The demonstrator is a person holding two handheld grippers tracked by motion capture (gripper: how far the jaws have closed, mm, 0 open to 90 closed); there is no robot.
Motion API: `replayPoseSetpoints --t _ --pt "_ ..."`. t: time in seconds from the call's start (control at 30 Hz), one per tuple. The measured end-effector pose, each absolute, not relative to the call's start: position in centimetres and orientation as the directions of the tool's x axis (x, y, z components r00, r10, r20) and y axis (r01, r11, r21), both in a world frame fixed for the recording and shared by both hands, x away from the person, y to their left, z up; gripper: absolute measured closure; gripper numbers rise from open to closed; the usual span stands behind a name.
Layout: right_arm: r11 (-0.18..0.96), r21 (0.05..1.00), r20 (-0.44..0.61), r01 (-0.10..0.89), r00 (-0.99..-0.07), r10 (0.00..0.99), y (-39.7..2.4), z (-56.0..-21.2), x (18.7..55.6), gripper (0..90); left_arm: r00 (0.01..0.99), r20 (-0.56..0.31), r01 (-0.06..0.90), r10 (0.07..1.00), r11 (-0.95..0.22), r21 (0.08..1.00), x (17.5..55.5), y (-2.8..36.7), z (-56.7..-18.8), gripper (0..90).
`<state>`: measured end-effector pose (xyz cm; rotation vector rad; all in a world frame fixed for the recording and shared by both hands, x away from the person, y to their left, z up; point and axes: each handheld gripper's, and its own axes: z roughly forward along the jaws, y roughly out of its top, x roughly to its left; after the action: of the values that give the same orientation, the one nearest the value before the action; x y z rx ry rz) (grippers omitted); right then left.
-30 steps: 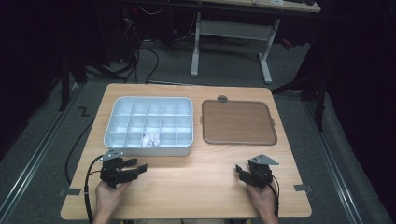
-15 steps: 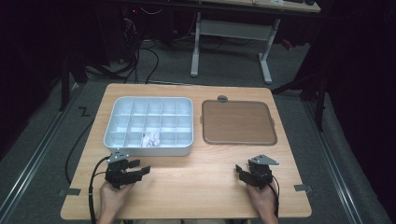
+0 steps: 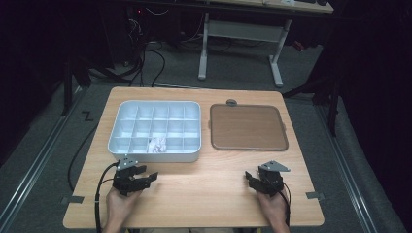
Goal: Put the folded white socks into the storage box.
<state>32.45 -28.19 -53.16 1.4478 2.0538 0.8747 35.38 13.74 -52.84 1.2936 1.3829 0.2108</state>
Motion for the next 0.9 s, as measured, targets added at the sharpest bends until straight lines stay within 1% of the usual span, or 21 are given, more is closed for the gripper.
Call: replayPoseSetpoints --t 0.9 --pt "0.237 0.730 -0.020 0.640 -0.328 0.945 -28.2 -53.2 32.5 40.8 0.298 -0.493 0.505 0.818 0.303 0.808 35.6 12.2 -54.0 38.2"
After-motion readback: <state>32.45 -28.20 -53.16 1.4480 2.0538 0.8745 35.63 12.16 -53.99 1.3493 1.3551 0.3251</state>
